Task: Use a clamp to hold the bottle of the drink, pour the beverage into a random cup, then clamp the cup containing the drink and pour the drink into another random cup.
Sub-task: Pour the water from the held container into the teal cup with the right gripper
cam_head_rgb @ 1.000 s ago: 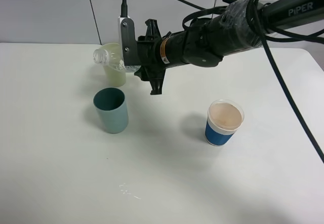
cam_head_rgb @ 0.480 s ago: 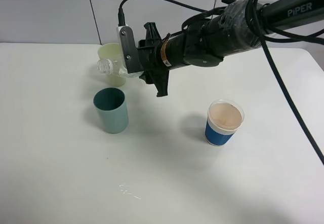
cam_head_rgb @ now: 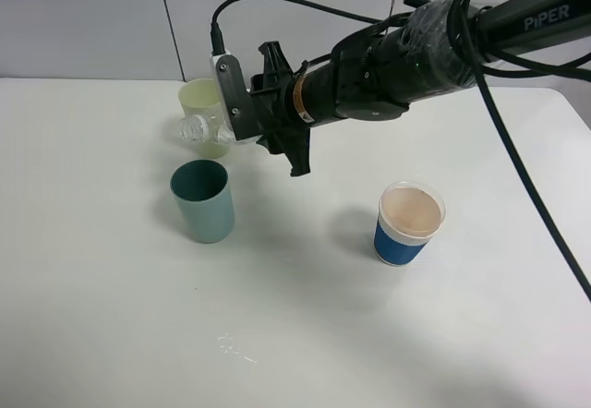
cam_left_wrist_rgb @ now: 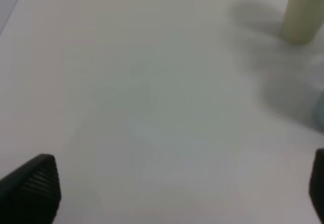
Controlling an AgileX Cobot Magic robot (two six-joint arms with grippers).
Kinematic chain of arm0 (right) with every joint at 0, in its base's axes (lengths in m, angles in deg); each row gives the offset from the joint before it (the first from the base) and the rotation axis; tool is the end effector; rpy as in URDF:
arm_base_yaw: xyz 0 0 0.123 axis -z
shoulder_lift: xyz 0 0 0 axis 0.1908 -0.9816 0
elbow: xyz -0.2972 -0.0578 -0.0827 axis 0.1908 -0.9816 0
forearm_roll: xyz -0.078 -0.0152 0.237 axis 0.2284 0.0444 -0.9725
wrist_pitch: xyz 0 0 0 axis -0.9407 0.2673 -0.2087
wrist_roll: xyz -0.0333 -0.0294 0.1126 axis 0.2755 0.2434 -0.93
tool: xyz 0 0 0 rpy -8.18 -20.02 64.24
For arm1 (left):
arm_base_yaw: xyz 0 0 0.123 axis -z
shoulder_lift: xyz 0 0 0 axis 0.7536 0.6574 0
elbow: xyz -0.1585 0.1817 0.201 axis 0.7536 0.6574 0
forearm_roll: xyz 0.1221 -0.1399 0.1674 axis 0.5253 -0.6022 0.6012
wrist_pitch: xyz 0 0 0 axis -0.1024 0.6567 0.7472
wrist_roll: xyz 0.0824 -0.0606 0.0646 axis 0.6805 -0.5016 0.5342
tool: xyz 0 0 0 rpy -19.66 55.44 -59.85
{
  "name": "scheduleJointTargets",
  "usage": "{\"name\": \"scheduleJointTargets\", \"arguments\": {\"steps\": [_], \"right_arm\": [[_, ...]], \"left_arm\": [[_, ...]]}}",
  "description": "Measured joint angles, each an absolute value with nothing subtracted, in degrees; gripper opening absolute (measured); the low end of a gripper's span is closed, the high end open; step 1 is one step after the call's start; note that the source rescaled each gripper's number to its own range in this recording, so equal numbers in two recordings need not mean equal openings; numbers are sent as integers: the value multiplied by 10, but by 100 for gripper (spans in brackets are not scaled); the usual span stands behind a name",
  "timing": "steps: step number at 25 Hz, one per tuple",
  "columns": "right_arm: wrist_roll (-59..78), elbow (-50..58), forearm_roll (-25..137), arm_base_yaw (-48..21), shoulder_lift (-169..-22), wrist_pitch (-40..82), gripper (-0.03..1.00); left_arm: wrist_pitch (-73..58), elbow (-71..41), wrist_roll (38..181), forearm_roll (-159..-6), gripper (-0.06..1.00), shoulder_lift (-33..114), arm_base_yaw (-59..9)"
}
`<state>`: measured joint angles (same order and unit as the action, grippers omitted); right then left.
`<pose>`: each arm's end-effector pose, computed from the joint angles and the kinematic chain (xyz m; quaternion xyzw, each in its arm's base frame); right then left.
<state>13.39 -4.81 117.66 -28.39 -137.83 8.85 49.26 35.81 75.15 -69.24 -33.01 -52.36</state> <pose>0.3615 0.3036 0.1740 -0.7804 0.4403 -0.1372 0.4222 -0.0097 -0.0005 0.2644 -0.0257 0.8495 0.0159 0.5268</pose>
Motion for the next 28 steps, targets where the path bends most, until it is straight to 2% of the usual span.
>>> {"name": "scheduleJointTargets", "arguments": {"steps": [28], "right_arm": [[134,-44,1246,-284,-1378,108,1]], "left_arm": [[493,358,755,-692,100,-330,-524]]}}
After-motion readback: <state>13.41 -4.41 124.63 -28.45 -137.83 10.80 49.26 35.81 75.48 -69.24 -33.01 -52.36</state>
